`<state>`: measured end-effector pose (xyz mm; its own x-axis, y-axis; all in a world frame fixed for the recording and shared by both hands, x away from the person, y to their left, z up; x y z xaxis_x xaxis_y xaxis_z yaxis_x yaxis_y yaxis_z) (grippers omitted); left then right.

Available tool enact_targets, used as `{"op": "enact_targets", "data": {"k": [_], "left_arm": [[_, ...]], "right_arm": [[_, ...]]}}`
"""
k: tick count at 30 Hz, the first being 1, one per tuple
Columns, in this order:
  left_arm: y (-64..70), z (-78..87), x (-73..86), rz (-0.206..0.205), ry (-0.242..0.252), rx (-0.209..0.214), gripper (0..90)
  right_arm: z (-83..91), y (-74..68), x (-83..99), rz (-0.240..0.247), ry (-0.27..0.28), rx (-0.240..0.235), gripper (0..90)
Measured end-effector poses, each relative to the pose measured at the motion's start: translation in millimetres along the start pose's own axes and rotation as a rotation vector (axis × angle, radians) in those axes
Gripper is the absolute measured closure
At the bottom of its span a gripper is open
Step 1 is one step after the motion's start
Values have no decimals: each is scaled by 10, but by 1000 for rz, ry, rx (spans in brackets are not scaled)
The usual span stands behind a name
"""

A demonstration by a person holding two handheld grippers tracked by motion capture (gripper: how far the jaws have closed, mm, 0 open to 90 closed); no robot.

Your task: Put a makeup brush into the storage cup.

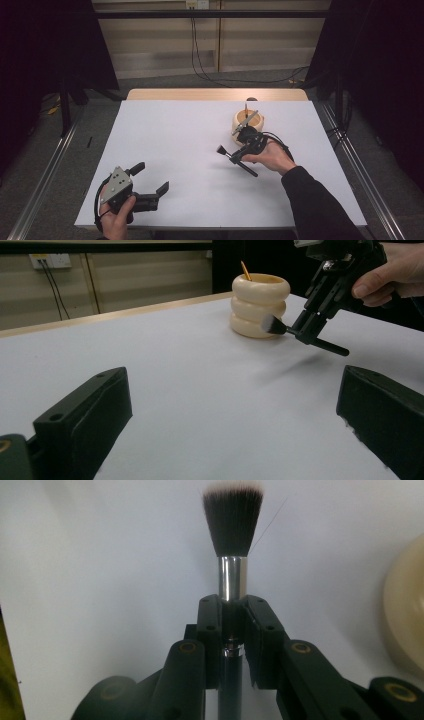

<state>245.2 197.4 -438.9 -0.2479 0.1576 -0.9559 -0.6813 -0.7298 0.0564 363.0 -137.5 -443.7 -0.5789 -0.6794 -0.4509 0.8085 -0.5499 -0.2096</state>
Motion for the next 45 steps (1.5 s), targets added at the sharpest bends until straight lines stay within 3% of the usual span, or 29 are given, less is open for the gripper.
{"op": "enact_targets", "data": {"k": [12,15,29,38,45], "left_arm": [[-2,4,0,-2,-1,0,11],[3,2,0,-2,-2,1,10],[8,4,-3,1,1,3,10],[8,2,-3,0,0,3,10],[5,1,0,1,-1,7,10]], "right_arm": [[111,15,70,-14,137,25,778],[146,20,103,-35,168,32,778],[296,23,182,-69,355,17,778],[361,21,226,-61,468,21,778],[448,3,239,-25,565,1,778]]}}
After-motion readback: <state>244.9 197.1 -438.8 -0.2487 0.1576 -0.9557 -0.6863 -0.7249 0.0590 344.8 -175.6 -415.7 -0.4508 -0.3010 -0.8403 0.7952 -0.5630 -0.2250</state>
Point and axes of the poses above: each handheld gripper's, and its own axes: z roughly backward along the jaws, x roughly out of its underside, y roughly to its right, the point moved 3 cm from there along -z, roughly forward along the jaws, and after that the axes turned 1 degree about -y, right-handed, at the moved point
